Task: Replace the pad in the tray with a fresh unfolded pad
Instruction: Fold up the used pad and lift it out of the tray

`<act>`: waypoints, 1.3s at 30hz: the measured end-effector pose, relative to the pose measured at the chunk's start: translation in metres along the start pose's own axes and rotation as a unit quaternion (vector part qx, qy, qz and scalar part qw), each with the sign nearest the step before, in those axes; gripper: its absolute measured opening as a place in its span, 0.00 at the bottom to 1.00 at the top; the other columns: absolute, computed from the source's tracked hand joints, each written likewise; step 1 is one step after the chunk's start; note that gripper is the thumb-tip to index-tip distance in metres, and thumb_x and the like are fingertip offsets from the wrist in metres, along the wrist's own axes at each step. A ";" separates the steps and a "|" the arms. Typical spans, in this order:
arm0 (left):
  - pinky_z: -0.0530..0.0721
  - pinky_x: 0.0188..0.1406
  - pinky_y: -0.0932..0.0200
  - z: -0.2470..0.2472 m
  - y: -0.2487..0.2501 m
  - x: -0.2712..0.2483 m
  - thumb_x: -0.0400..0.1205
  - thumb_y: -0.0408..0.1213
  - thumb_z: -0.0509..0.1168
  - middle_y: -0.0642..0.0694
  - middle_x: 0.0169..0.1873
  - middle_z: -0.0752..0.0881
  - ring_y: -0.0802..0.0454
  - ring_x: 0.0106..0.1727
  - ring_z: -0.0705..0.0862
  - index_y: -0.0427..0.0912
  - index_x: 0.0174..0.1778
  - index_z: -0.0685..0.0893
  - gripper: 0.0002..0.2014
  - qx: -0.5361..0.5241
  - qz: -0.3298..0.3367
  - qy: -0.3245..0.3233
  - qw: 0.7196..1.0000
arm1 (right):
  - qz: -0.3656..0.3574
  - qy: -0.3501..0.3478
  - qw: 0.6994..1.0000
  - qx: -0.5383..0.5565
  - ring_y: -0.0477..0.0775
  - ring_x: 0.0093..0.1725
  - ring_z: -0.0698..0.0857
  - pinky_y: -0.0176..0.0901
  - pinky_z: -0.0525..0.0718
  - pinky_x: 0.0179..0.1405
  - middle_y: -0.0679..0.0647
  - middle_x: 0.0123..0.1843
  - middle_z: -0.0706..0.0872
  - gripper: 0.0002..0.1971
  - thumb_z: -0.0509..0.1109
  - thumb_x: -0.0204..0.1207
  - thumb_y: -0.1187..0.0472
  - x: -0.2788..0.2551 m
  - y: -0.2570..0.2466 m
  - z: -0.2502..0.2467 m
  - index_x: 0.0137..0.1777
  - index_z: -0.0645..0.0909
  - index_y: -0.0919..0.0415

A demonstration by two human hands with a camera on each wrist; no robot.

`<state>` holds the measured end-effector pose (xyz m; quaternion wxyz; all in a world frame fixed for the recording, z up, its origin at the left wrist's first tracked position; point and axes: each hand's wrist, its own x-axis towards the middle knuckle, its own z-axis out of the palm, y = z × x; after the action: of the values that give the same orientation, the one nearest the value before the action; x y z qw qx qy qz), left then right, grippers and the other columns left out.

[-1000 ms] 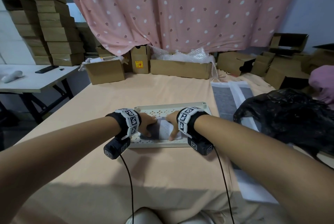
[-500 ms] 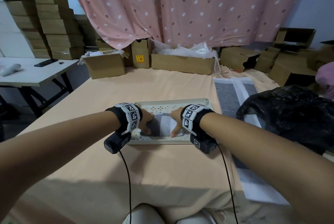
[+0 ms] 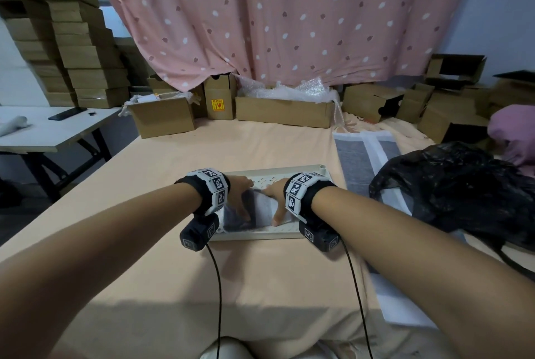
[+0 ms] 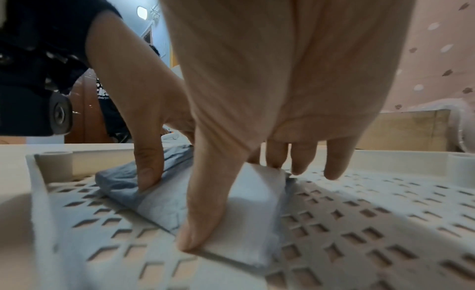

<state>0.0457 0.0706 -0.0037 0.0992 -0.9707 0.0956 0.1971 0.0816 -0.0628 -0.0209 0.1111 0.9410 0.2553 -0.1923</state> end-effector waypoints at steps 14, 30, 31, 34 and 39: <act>0.78 0.68 0.45 -0.020 -0.022 -0.038 0.81 0.42 0.67 0.40 0.56 0.85 0.41 0.59 0.83 0.41 0.54 0.79 0.11 -0.477 -0.025 0.112 0.871 | 0.037 0.118 0.928 0.351 0.63 0.66 0.81 0.53 0.80 0.65 0.61 0.70 0.78 0.43 0.74 0.71 0.41 -0.051 0.042 -0.017 0.76 0.64 0.68; 0.85 0.54 0.56 -0.035 0.035 -0.094 0.82 0.34 0.65 0.38 0.56 0.86 0.49 0.48 0.86 0.34 0.66 0.77 0.16 -0.680 0.069 0.240 0.689 | -0.070 0.286 0.659 0.692 0.61 0.61 0.86 0.54 0.83 0.66 0.62 0.63 0.86 0.19 0.71 0.78 0.57 -0.083 -0.001 -0.028 0.66 0.78 0.65; 0.84 0.54 0.56 -0.035 0.034 -0.094 0.83 0.32 0.65 0.40 0.54 0.86 0.49 0.48 0.85 0.33 0.67 0.76 0.17 -0.679 0.064 0.246 0.689 | -0.073 0.285 0.653 0.698 0.61 0.61 0.86 0.56 0.84 0.65 0.62 0.62 0.87 0.19 0.72 0.77 0.55 -0.083 0.001 -0.027 0.64 0.79 0.65; 0.83 0.53 0.55 -0.035 0.030 -0.098 0.85 0.31 0.61 0.45 0.47 0.84 0.51 0.46 0.83 0.36 0.65 0.76 0.13 -0.692 0.059 0.220 0.685 | -0.080 0.254 0.641 0.720 0.58 0.53 0.88 0.53 0.89 0.52 0.59 0.55 0.89 0.17 0.72 0.77 0.53 -0.088 0.010 -0.025 0.60 0.82 0.65; 0.90 0.35 0.58 -0.038 0.029 -0.107 0.85 0.32 0.60 0.42 0.44 0.84 0.48 0.43 0.85 0.40 0.51 0.77 0.02 -0.730 0.052 0.146 0.666 | -0.082 0.273 0.638 0.715 0.61 0.49 0.89 0.52 0.90 0.49 0.63 0.52 0.89 0.15 0.77 0.73 0.60 -0.094 0.019 -0.023 0.55 0.84 0.68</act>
<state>-0.0442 0.0493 0.0693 -0.6664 -0.7426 -0.0151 0.0646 0.0235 -0.1127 0.0414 -0.6873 0.7117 0.1335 -0.0574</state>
